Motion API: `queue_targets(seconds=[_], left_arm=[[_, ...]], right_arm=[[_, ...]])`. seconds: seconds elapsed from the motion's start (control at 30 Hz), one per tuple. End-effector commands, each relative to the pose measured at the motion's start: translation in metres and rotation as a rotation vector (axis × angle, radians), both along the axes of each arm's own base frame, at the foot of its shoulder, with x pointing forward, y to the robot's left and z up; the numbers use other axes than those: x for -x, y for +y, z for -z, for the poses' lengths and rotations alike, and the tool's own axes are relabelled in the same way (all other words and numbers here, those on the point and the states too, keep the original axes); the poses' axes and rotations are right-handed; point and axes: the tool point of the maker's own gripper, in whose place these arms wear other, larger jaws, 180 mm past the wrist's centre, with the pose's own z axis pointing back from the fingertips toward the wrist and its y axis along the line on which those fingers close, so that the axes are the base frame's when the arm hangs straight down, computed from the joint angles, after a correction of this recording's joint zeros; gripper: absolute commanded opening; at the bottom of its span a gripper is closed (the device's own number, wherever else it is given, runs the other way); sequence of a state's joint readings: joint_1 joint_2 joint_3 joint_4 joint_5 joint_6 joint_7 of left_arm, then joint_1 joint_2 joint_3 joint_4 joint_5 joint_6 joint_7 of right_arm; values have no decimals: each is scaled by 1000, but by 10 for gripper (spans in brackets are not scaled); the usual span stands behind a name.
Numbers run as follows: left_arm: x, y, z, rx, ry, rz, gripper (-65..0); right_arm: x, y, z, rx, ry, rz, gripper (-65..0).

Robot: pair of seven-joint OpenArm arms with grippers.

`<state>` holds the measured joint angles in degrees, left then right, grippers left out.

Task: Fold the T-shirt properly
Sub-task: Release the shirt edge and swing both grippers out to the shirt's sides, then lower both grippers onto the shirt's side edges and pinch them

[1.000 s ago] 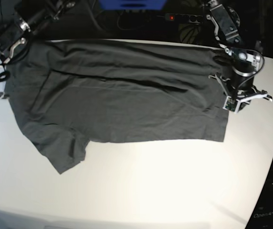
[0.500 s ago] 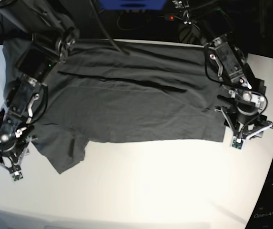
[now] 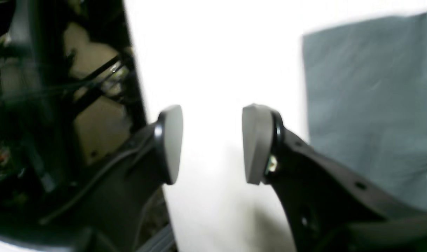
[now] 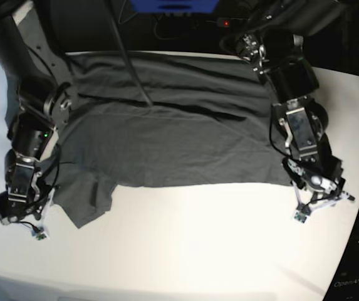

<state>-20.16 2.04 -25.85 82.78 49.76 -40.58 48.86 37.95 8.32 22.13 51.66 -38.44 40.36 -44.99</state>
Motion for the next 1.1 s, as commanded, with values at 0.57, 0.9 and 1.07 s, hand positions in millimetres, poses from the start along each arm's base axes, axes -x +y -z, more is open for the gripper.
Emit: queue_targets(seconds=[0.57, 0.9, 1.07], left_arm=[[-24, -31, 37, 232, 76, 20, -377], [-34, -11, 39, 357, 61, -91, -377], [-33, -15, 46, 377, 74, -88, -377]], right_arm=[[-21, 0, -24, 150, 1, -123, -273], [-15, 10, -10, 161, 21, -174, -273], [-7, 10, 1, 154, 33, -181, -273]])
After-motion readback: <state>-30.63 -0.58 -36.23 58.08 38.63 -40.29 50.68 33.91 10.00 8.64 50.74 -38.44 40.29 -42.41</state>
